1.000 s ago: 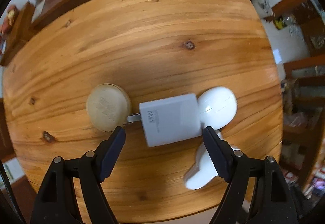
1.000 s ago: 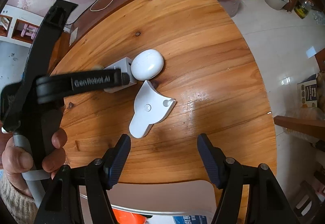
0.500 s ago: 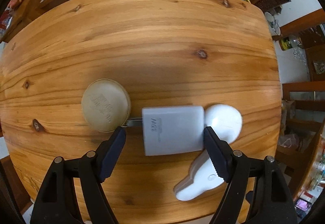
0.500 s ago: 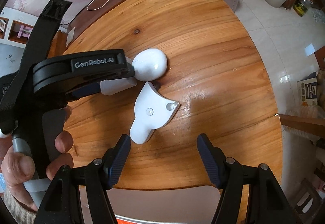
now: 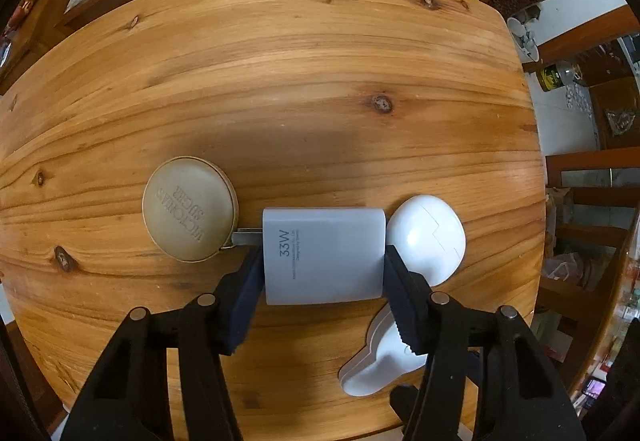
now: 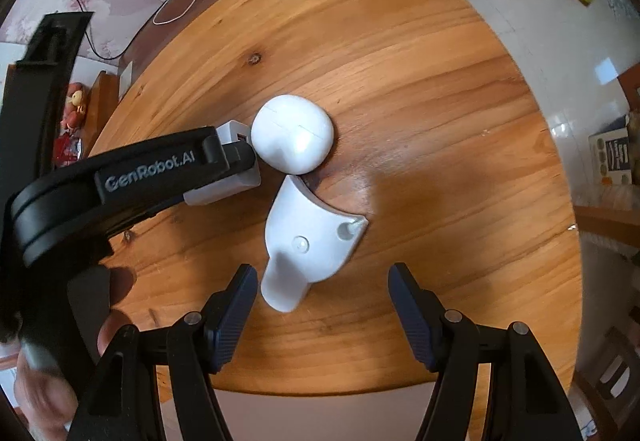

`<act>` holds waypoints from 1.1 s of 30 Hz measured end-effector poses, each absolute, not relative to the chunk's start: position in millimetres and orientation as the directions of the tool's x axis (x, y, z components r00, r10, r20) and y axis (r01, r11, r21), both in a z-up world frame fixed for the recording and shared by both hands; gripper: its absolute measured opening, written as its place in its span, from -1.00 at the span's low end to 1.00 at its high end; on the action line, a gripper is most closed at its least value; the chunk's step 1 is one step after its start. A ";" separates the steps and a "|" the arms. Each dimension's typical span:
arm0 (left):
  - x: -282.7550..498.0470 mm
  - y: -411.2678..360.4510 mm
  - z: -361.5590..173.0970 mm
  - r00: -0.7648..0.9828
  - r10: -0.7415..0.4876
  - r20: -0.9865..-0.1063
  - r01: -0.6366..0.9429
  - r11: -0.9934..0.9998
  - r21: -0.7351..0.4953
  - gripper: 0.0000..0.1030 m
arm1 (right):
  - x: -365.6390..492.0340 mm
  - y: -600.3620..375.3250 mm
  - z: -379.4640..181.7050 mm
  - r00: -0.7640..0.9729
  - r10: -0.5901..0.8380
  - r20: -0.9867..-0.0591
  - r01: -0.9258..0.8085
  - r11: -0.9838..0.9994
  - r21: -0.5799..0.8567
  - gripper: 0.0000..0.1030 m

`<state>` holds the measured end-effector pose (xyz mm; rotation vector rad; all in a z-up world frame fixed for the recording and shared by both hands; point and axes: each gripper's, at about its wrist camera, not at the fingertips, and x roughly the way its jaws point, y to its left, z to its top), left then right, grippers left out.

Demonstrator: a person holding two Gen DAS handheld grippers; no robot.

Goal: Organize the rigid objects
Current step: 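Grasp the white charger with the left tool while the right tool grasps the white curved holder, then carry the white charger and white curved holder over the white tray with both tools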

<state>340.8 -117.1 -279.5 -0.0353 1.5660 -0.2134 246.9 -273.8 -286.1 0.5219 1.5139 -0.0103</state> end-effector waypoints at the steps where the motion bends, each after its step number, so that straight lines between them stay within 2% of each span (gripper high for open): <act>1: 341.7 -116.4 -279.2 -0.010 -0.158 -0.987 0.118 0.980 -0.158 0.20 | 248.2 -272.2 -288.2 0.074 0.306 -0.949 0.328 0.891 0.313 0.33; 9: 351.5 -125.5 -286.5 -0.045 -0.159 -0.986 0.114 0.980 -0.163 0.22 | 257.1 -255.0 -296.5 0.054 0.263 -0.963 0.357 0.896 0.265 0.33; 15: 357.2 -132.3 -289.0 -0.065 -0.134 -0.989 0.136 0.981 -0.141 0.21 | 263.2 -240.6 -305.4 0.044 0.177 -0.983 0.375 0.909 0.180 0.34; 19: 358.0 -125.8 -288.6 -0.057 -0.139 -0.989 0.140 0.979 -0.146 0.20 | 266.1 -233.8 -305.6 0.063 0.124 -0.990 0.362 0.922 0.138 0.12; 26: 342.9 -118.6 -284.3 -0.028 -0.113 -0.993 0.182 0.976 -0.116 0.19 | 261.3 -235.3 -301.4 0.077 0.118 -0.990 0.331 0.934 0.137 0.10; 33: 326.9 -97.1 -263.6 0.004 -0.119 -0.993 0.152 0.981 -0.117 0.19 | 244.8 -236.4 -278.1 0.119 0.153 -0.981 0.277 0.944 0.181 0.10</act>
